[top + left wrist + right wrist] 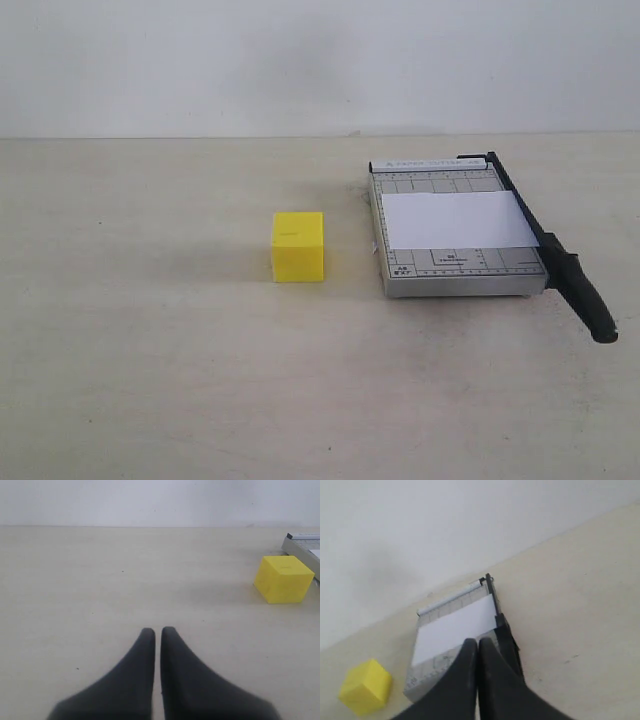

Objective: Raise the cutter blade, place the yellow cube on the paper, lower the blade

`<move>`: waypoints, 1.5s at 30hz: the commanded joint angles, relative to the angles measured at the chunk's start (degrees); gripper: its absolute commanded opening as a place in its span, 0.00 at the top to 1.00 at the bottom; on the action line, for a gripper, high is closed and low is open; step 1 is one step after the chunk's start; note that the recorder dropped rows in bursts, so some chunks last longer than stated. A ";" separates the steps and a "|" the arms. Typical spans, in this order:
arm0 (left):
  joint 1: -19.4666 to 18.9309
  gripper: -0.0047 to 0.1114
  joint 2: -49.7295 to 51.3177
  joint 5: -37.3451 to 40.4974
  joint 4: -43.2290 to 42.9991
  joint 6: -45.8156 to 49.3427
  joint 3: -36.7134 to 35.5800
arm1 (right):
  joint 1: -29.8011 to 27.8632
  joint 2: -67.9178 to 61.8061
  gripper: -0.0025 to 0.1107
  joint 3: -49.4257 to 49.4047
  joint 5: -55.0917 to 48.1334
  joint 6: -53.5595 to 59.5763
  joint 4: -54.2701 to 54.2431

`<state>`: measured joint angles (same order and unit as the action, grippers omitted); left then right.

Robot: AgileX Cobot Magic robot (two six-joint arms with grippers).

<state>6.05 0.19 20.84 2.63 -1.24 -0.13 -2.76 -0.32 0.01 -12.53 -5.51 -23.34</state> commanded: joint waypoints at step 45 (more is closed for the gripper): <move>0.53 0.92 -0.19 -0.31 0.41 0.01 0.13 | 0.14 -84.45 0.53 36.00 -8.07 44.82 -17.39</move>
<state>6.05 0.19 20.84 2.63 -1.24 -0.13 -2.76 -83.17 35.31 -20.92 32.41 -35.74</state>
